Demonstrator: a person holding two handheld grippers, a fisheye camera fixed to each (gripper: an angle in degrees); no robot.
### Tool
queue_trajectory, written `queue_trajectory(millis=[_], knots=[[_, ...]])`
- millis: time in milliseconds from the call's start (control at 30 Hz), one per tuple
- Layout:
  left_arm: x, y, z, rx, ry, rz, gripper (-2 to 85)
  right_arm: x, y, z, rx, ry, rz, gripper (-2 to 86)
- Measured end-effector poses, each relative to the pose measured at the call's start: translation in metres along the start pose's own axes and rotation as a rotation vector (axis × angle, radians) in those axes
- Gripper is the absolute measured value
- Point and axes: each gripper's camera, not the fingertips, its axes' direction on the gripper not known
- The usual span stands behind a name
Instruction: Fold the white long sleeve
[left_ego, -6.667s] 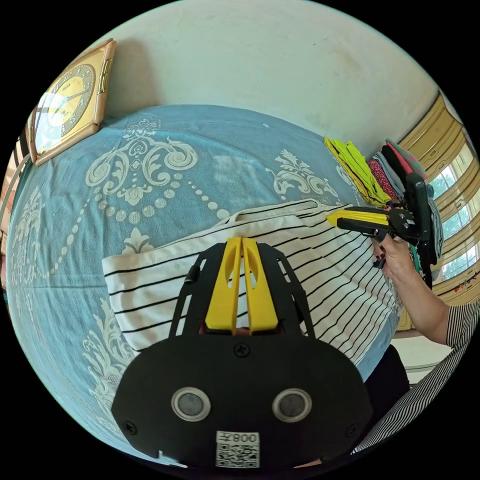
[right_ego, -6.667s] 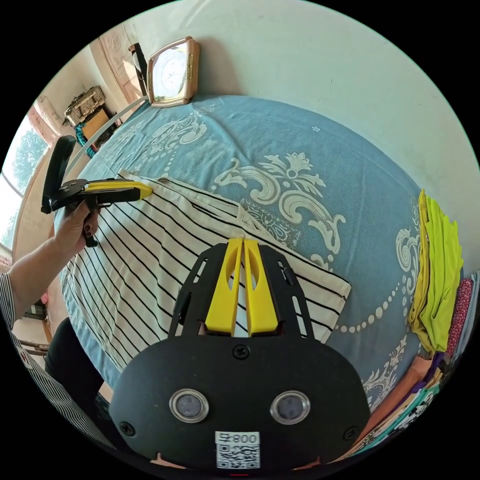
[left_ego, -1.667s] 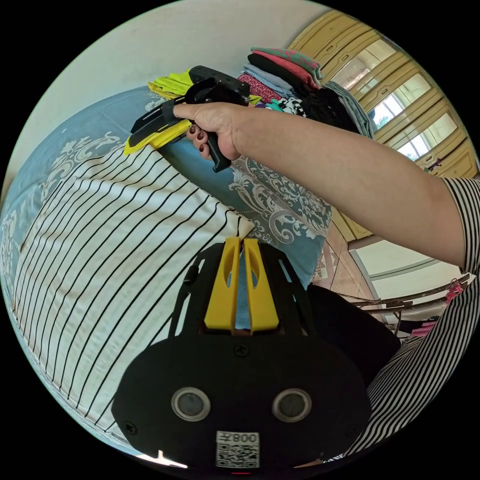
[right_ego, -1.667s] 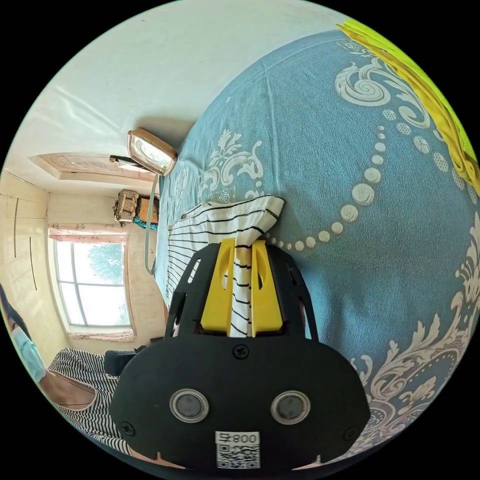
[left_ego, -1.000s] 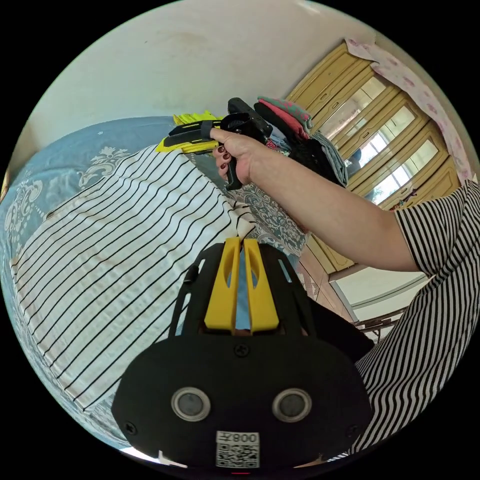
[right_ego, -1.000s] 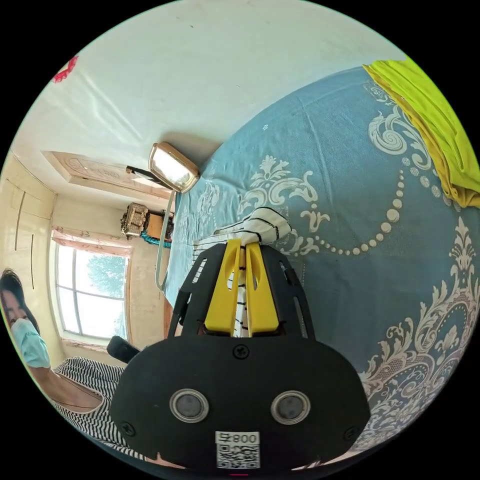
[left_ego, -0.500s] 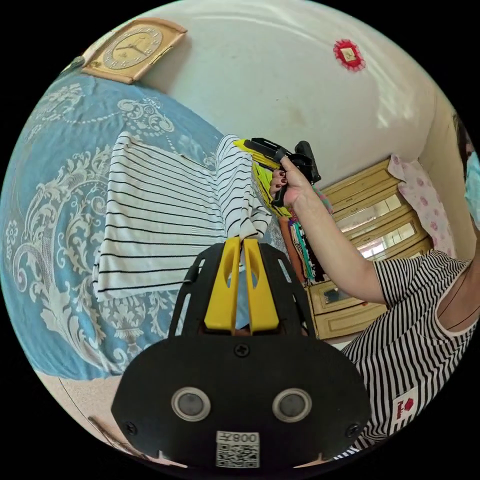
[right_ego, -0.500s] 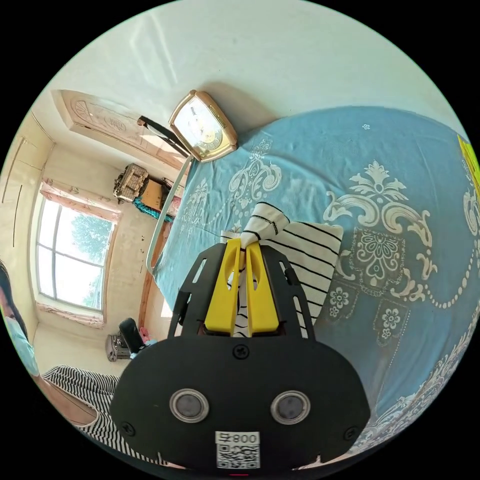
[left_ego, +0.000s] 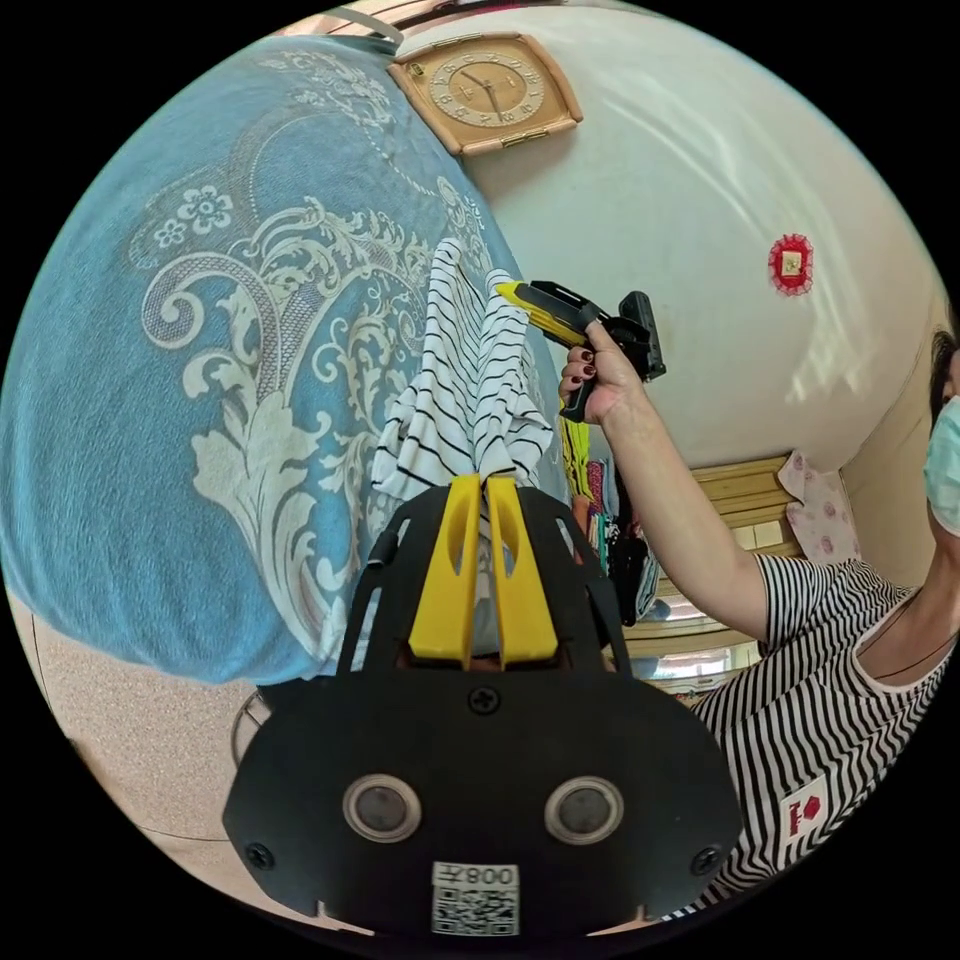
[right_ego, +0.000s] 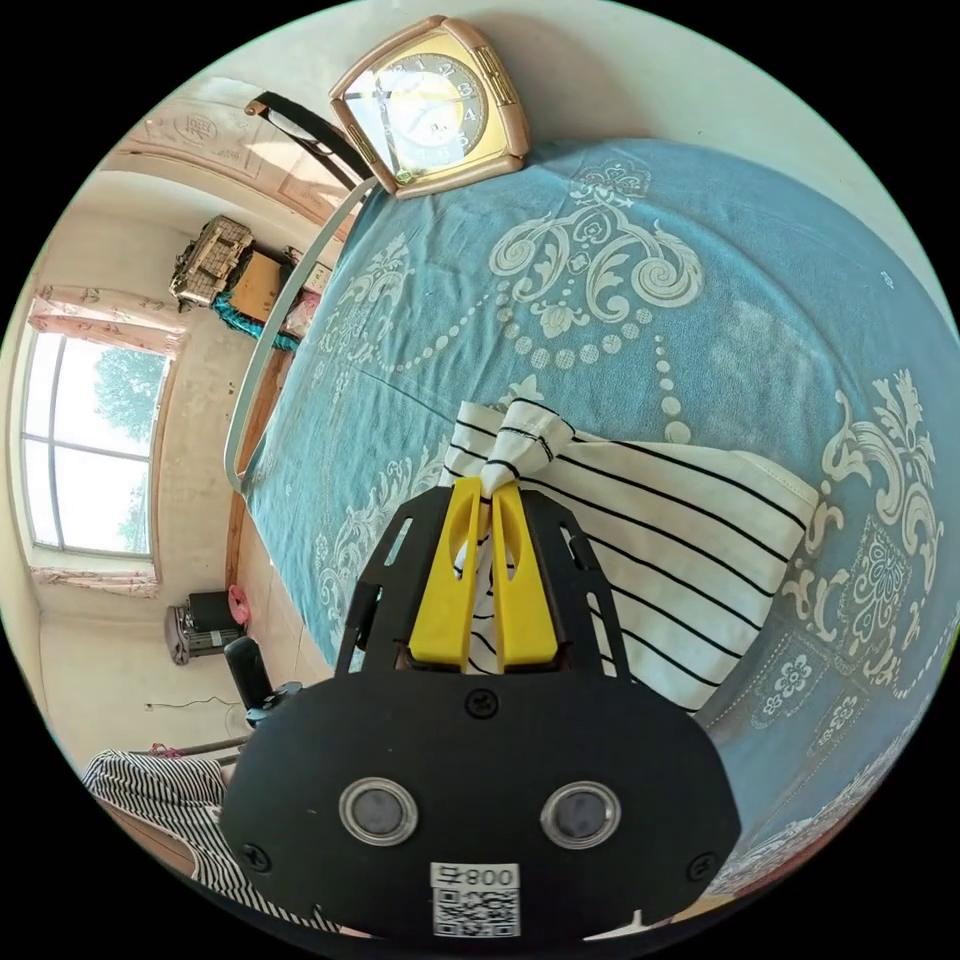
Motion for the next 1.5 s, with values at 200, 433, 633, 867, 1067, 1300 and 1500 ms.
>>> queue_trajectory(millis=[200, 433, 633, 867, 1067, 1300, 1500], knots=[[-0.080, 0.023, -0.034, 0.029, 0.060, -0.093, 1.2, -0.052, -0.036, 0.034, -0.067, 0.059, -0.023, 2.4], [-0.142, 0.044, -0.064, 0.035, 0.074, -0.124, 0.6, -0.110, -0.064, 0.050, -0.122, 0.152, -0.100, 4.9], [-0.169, 0.061, -0.093, 0.068, 0.015, -0.111, 0.1, -0.154, -0.068, 0.032, -0.096, 0.161, -0.193, 6.2], [-0.156, 0.066, -0.098, 0.033, -0.009, 0.051, 0.1, -0.171, -0.059, 0.007, -0.027, 0.145, -0.219, 3.2], [-0.154, 0.062, -0.077, -0.032, -0.178, 0.118, 0.1, -0.159, -0.056, 0.044, -0.118, 0.154, -0.172, 1.5], [-0.162, 0.072, -0.074, -0.037, -0.213, 0.086, 0.1, -0.161, -0.046, 0.021, -0.084, 0.060, -0.169, 0.6], [-0.153, 0.081, -0.080, -0.048, -0.240, 0.116, 0.1, -0.185, -0.014, -0.010, 0.026, 0.072, -0.212, 0.3]])
